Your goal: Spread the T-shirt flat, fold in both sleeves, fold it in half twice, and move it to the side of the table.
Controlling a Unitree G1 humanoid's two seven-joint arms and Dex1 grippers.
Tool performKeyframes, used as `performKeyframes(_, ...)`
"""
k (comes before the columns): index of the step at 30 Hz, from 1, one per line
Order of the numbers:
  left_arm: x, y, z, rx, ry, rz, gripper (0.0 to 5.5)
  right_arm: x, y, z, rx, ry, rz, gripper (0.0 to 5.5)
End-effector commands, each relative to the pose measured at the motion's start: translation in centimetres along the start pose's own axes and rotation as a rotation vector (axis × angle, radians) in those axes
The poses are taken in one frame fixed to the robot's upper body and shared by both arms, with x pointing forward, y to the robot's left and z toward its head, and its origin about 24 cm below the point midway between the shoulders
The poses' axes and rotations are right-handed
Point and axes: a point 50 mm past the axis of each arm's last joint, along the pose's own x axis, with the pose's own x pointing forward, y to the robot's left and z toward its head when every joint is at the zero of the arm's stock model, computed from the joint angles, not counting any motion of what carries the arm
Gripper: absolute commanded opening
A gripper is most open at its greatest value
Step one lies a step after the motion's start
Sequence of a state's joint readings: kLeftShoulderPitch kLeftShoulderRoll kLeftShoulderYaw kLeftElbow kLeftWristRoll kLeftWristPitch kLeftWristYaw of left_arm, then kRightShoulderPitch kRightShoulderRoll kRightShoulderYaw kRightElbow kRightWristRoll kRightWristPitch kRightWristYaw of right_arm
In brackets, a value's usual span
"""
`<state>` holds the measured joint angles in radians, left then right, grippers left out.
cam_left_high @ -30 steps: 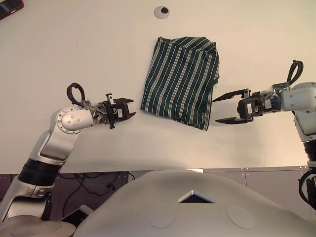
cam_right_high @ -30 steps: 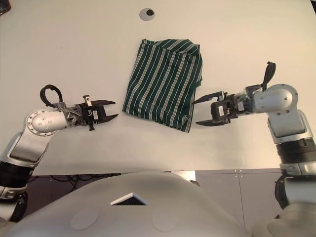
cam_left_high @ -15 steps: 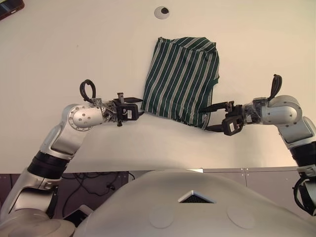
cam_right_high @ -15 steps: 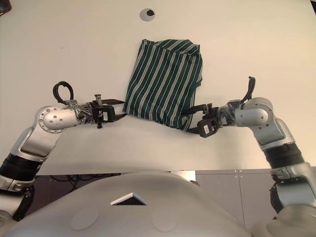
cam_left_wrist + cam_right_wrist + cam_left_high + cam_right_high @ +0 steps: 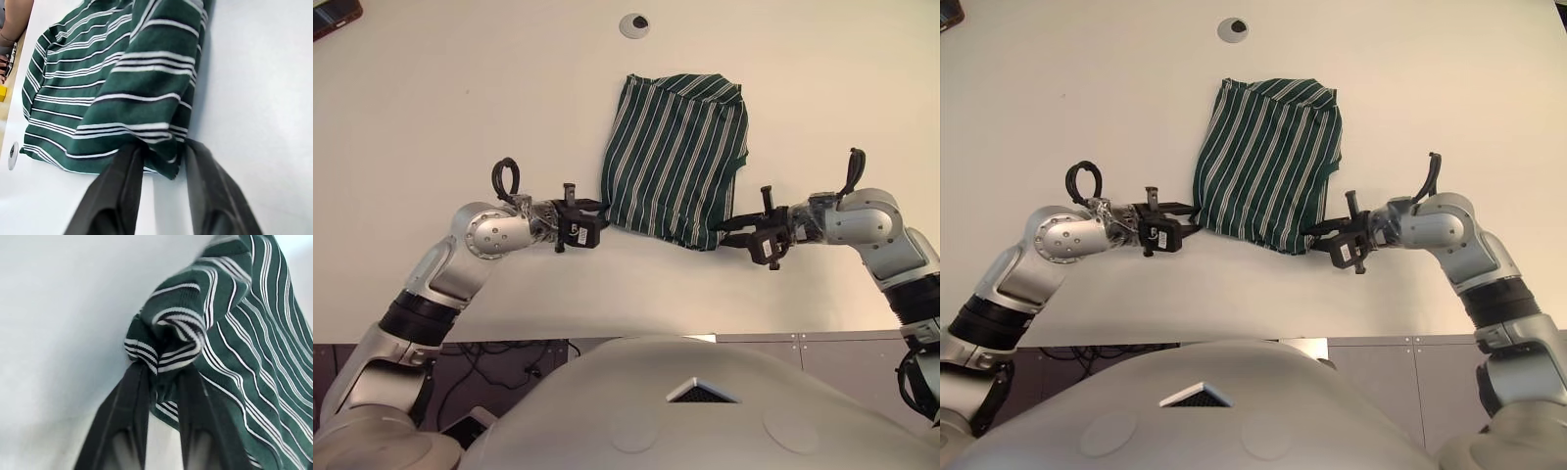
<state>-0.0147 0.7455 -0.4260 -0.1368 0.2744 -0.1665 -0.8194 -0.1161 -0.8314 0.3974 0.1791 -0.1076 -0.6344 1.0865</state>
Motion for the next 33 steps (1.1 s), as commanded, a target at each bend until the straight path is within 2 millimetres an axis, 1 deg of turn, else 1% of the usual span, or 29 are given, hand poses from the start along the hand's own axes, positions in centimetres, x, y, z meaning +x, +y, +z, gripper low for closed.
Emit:
performKeyframes(1, 0.1, -2.0, -1.1, -0.174, 0.047, -0.114, 0.6, 0.7, 0.5, -0.4, 0.117, 0.014, 0.05, 0.14)
performKeyframes(2, -0.2, -2.2, -0.9, -0.226, 0.041, -0.133, 0.42, 0.7, 0.3, -0.2, 0.162, 0.003, 0.054, 0.07)
performKeyframes(3, -0.5, -2.5, -0.7, -0.304, 0.04, -0.164, 0.36, 0.5, 0.2, -0.1, 0.222, 0.0, 0.069, 0.06)
performKeyframes(5, -1.5, -3.0, 0.5, -0.462, -0.002, -0.24, 0.06, -0.1, 0.4, 0.1, 0.356, -0.01, 0.127, 0.05)
performKeyframes(7, -2.7, -2.7, 1.9, -0.553, -0.047, -0.295, 0.0, -1.0, 1.0, 0.9, 0.513, -0.051, 0.241, 0.05)
performKeyframes(8, -3.1, -2.2, 2.4, -0.577, -0.065, -0.296, 0.0, -1.5, 0.8, 1.3, 0.575, -0.076, 0.271, 0.05)
performKeyframes(10, -3.6, -0.6, 2.8, -0.613, -0.1, -0.246, 0.0, -1.8, -1.1, 1.5, 0.675, -0.127, 0.202, 0.05)
performKeyframes(14, -4.9, 4.2, 2.2, -0.681, -0.161, -0.1, 0.0, -3.1, -7.8, -0.5, 0.849, -0.22, -0.141, 0.05)
performKeyframes(16, -5.2, 5.9, 1.8, -0.725, -0.205, -0.032, 0.0, -2.9, -9.7, -1.0, 0.9, -0.249, -0.209, 0.05)
performKeyframes(19, -4.8, 9.5, 0.5, -0.837, -0.303, 0.13, 0.0, -2.2, -11.5, -1.9, 0.986, -0.267, -0.268, 0.05)
performKeyframes(22, -3.4, 11.9, -0.9, -0.912, -0.34, 0.224, 0.0, -1.1, -12.1, -3.3, 1.063, -0.205, -0.324, 0.05)
performKeyframes(25, -1.7, 13.3, -2.0, -0.95, -0.327, 0.273, 0.0, -0.6, -12.3, -4.1, 1.118, -0.192, -0.355, 0.05)
performKeyframes(28, -0.5, 14.2, -2.9, -0.965, -0.309, 0.317, 0.0, -0.8, -12.7, -4.6, 1.16, -0.196, -0.388, 0.05)
performKeyframes(33, 0.9, 16.0, -3.3, -0.984, -0.335, 0.385, 0.0, -1.4, -13.3, -5.0, 1.223, -0.228, -0.435, 0.05)
